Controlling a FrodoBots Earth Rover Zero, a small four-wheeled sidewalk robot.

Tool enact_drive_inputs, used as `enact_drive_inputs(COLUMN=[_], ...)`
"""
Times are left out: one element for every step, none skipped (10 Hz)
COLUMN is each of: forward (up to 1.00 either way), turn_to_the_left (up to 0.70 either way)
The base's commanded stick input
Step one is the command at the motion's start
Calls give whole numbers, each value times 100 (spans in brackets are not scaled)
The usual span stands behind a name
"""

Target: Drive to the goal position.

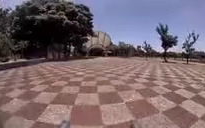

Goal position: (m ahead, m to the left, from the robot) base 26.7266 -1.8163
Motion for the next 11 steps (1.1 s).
enact_drive_inputs(forward=[70, 70, 70, 70, 70, 70, 70, 70, 70, 70, 70], turn_to_the_left=[27, 27, 27, 27, 27, 27, 27, 0, 0, 0, 0])
